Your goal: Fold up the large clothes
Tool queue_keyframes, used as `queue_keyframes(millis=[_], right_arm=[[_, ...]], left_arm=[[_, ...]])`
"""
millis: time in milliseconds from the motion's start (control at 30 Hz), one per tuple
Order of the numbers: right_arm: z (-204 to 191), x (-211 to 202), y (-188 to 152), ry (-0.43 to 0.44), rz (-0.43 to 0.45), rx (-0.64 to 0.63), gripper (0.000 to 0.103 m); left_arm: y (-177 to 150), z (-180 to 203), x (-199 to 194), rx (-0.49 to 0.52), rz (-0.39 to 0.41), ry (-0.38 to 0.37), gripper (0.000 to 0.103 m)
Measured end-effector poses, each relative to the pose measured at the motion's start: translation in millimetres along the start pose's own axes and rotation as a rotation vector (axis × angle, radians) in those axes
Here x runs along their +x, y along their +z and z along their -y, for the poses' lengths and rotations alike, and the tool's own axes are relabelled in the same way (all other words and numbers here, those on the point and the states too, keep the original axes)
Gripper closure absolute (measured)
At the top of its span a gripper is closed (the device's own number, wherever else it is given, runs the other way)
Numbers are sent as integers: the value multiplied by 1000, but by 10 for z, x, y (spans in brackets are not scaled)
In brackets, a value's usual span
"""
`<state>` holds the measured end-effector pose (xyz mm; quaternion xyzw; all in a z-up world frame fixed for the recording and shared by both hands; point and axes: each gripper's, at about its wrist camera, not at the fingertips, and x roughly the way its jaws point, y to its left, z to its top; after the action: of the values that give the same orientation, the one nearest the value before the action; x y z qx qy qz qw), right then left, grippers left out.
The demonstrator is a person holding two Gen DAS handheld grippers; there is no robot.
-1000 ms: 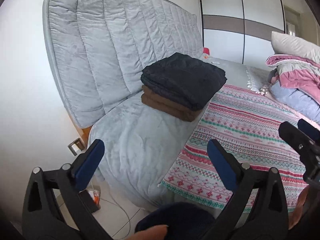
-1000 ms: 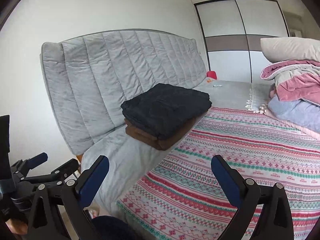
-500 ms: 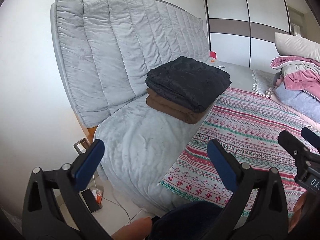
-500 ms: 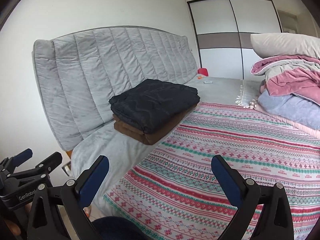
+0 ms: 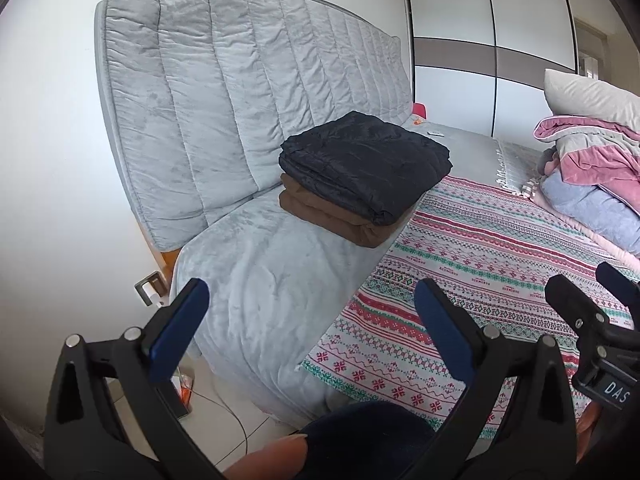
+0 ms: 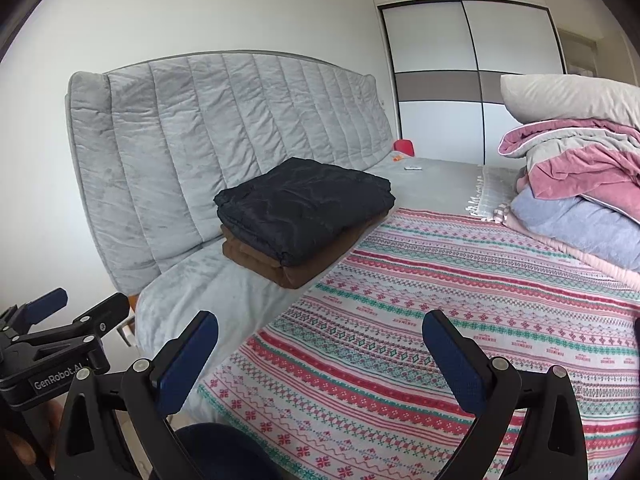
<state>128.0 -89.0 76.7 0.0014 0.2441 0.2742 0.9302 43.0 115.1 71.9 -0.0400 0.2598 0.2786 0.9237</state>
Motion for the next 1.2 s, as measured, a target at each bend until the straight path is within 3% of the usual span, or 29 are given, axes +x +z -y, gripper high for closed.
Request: queue_keyframes(millis=[1200], right_arm=[[8,90,-66,-3,-27,6,0]], left_arm=[[-25,112,15,25,-5,-16,1]])
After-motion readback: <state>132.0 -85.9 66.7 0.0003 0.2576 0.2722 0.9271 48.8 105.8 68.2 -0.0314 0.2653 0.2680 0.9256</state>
